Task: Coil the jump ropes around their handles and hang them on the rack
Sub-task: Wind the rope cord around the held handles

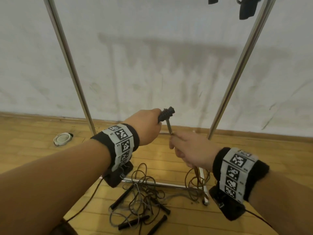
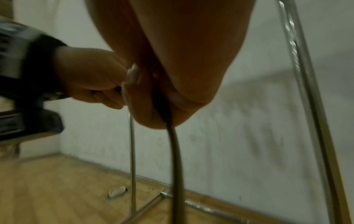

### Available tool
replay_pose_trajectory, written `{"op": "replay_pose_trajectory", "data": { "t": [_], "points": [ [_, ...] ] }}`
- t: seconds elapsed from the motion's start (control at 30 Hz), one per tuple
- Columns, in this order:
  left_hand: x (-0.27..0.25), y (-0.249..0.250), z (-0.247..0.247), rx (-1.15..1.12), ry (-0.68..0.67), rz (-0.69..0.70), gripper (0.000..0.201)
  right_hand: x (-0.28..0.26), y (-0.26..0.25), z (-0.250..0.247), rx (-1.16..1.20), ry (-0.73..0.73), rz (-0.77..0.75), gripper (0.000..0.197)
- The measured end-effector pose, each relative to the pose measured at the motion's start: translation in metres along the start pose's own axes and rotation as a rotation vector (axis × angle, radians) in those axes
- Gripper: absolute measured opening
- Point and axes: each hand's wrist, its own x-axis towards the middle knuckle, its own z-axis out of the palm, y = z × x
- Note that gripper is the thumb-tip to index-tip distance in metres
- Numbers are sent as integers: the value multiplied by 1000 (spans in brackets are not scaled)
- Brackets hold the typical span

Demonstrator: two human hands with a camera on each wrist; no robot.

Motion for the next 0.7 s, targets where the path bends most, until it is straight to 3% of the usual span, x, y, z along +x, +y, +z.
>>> {"op": "replay_pose_trajectory", "data": {
  "t": [0.1, 0.17, 0.23, 0.33, 0.47, 0.53, 0.63, 0.7],
  "points": [
    [0, -1, 7, 275, -130, -43, 21, -5, -9, 3, -628, -64, -130, 31],
    [-5, 8, 15, 422, -261, 0, 28, -9, -16, -1, -851, -106, -212, 30],
    [-11, 17, 25, 521, -369, 108, 16, -9, -21, -11, -937, -124, -288, 29],
    [-14, 23, 39, 545, -432, 250, 34, -8, -20, -33, -869, -133, -316, 23],
    [-19, 19, 29, 474, -344, 391, 9, -5, -6, -52, -556, -37, -265, 19],
    [-22, 18, 22, 483, -327, 444, 21, -4, -1, -55, -428, -29, -249, 23],
    [-26, 19, 16, 534, -298, 483, 28, -1, 1, -52, -206, -133, -197, 39],
    [-27, 19, 15, 542, -271, 512, 30, -1, 3, -51, -16, -264, -65, 53]
  ]
}}
